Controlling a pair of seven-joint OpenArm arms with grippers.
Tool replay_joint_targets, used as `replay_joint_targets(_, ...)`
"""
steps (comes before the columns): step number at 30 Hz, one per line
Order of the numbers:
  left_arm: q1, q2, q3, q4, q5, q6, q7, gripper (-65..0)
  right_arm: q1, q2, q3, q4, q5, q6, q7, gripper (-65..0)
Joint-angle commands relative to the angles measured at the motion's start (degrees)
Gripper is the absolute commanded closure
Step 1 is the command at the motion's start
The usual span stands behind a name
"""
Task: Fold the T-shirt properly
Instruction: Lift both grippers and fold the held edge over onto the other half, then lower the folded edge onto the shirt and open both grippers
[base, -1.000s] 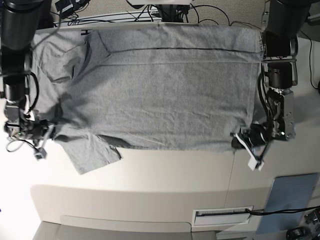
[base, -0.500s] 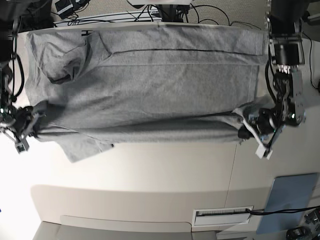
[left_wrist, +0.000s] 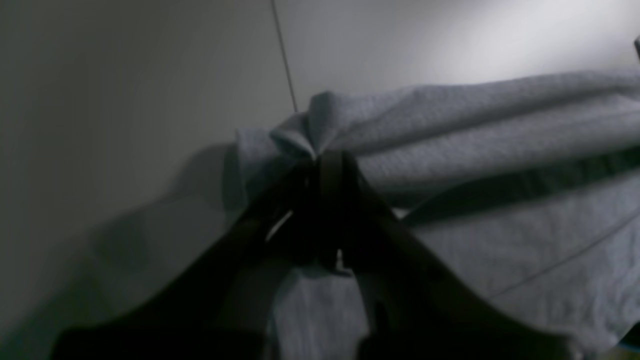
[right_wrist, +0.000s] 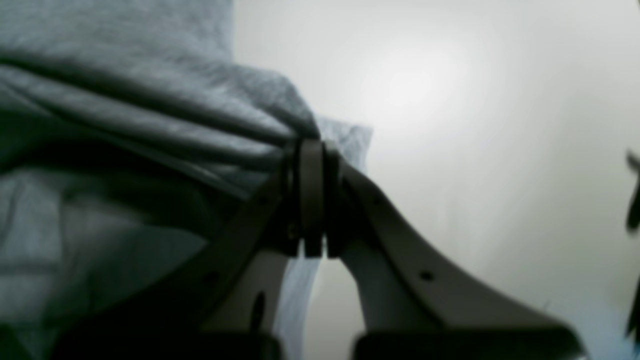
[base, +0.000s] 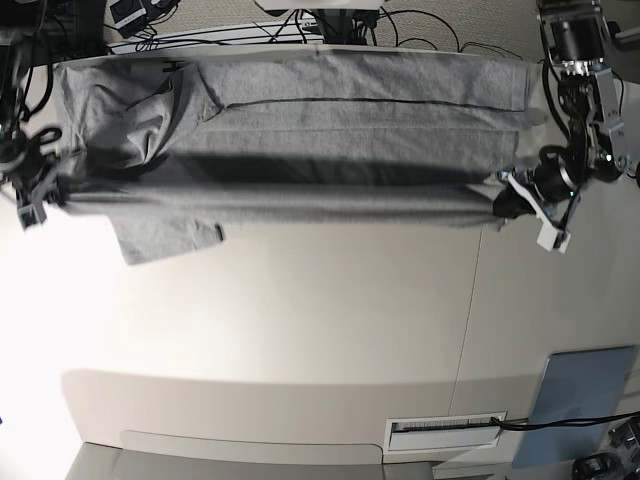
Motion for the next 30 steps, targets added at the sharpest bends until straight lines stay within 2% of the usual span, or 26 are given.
replay_joint_targets(1,0.1,-1.3,-0.6,1.1,-0.2,0.4,-0.9,0.0,-0.9,0.3,2.2,1.7,-1.8,-0.8,0.7,0.0)
replay_joint_targets(5,2.3,-1.3,-0.6,1.1,-0.2,0.4,-1.1,0.0,-4.5,-4.4,5.7,2.6,-7.5,-0.7,2.4,0.0)
replay_joint_targets(11,3.6,-1.3,-0.6,1.1,2.4,0.6,-0.9,0.0,-5.8,-8.3,5.8,2.5,-14.8,-0.8,4.6,0.0)
replay_joint_targets(20,4.0,-1.3,-0.6,1.1,5.6,0.4,-0.8,0.0,-5.8,-8.4,5.8,2.5,-14.7,-0.8,2.2,0.0)
replay_joint_targets(22,4.0,-1.7,-0.6,1.5,4.1,0.4,-0.3,0.0,-5.8,-8.4,5.8,2.5,-14.7,-0.8,2.2,0.0)
replay_joint_targets(27,4.0,-4.7,-0.6,5.6,-3.3,0.4,6.0,0.0,-5.8,-8.3,5.8,2.5,-14.7,-0.8,2.1,0.0)
replay_joint_targets(30,4.1,-6.0,-0.6,7.3,-3.5,0.5,8.6,0.0,-5.8,-8.3,5.9,2.5,-14.7,-0.8,1.5,0.0)
